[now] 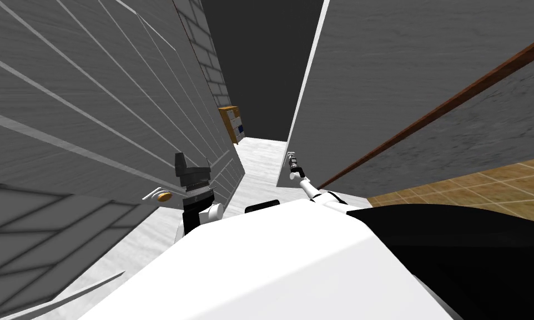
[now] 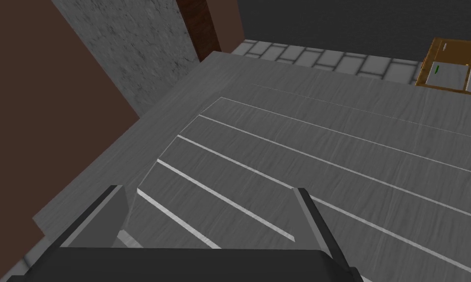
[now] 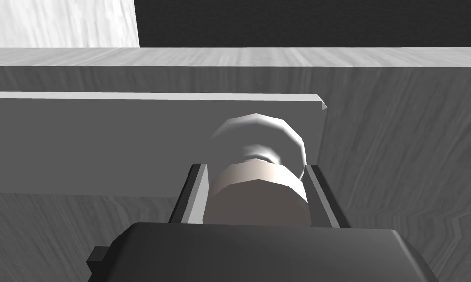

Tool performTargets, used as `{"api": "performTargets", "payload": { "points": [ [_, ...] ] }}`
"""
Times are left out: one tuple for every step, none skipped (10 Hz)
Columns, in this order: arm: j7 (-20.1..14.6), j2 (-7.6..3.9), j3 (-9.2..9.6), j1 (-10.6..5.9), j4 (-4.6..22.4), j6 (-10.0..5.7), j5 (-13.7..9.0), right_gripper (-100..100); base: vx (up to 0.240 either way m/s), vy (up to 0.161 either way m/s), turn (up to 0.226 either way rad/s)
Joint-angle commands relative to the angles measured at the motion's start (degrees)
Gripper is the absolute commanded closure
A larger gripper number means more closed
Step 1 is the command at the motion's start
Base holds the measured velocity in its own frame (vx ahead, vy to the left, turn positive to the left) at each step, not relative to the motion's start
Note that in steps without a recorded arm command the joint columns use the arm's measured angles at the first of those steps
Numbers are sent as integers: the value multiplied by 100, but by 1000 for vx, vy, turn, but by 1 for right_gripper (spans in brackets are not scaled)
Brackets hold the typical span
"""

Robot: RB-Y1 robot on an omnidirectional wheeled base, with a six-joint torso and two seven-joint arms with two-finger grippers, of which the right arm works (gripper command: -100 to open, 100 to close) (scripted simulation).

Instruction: Pull the door open

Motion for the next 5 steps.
{"api": "performTargets", "payload": {
  "points": [
    [-122,-33,128,-3,-28,-5,39,100,-241,-44,108],
    [-154,-48,164,3,-45,2,50,100,-231,-51,90],
    [-188,-64,203,10,-64,10,62,100,-203,-88,75],
    [-158,-65,165,19,-49,16,49,100,-90,-41,33],
    [-212,-103,278,66,-107,26,38,100,-140,-47,95]
  ]
}}
